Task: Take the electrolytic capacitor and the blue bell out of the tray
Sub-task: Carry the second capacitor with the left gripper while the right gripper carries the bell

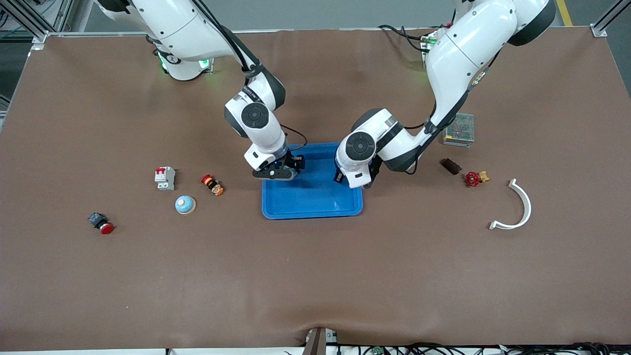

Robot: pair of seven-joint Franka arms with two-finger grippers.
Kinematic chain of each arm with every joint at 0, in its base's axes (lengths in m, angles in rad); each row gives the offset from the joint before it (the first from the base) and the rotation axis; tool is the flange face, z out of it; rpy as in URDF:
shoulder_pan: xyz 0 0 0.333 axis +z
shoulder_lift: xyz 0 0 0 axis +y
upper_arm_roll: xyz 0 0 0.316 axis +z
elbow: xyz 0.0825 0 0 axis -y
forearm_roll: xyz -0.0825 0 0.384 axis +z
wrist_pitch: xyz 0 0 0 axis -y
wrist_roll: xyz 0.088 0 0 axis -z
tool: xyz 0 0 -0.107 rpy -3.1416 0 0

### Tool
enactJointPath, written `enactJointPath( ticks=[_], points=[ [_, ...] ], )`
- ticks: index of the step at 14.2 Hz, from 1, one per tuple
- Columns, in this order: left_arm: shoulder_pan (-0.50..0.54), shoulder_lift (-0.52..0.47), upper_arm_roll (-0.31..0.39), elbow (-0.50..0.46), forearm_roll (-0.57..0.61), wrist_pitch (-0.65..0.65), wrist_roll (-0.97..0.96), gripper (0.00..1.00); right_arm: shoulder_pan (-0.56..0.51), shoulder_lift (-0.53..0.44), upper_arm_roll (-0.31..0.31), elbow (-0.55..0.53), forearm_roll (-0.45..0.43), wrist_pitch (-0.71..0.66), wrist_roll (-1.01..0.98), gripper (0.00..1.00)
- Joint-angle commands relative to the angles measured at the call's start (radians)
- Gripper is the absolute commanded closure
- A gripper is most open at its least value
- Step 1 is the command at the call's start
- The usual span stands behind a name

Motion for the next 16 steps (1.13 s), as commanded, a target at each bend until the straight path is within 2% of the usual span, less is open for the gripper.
enactJointPath(
  ticks=[1,4,5,6,10,13,16],
  points=[
    [-0.011,0.001,0.009,0.002,0.003,0.0,-0.014,0.44,-0.002,-0.002,-0.008,0.007,-0.029,-0.014,0.029,1.0],
    [-0.013,0.006,0.009,0.005,0.005,0.0,-0.011,0.68,-0.023,-0.032,-0.008,0.025,-0.029,-0.084,0.015,1.0],
    [-0.011,0.004,0.009,0.007,0.005,0.0,-0.007,0.81,-0.038,-0.049,-0.007,0.036,-0.029,-0.141,0.006,1.0],
    [-0.011,0.0,0.009,0.01,0.013,-0.001,-0.001,1.0,-0.058,-0.063,-0.003,0.056,-0.029,-0.205,-0.017,1.0],
    [0.001,-0.028,0.007,0.028,0.06,-0.017,0.012,1.0,-0.157,-0.114,0.016,0.097,0.025,-0.357,-0.166,1.0],
    [0.024,-0.083,0.006,0.033,0.069,-0.064,0.091,1.0,-0.251,-0.158,0.015,0.128,0.101,-0.478,-0.378,1.0],
    [0.068,-0.15,0.006,0.031,0.068,-0.116,0.208,1.0,-0.39,-0.186,0.013,0.149,0.108,-0.548,-0.621,1.0]
  ],
)
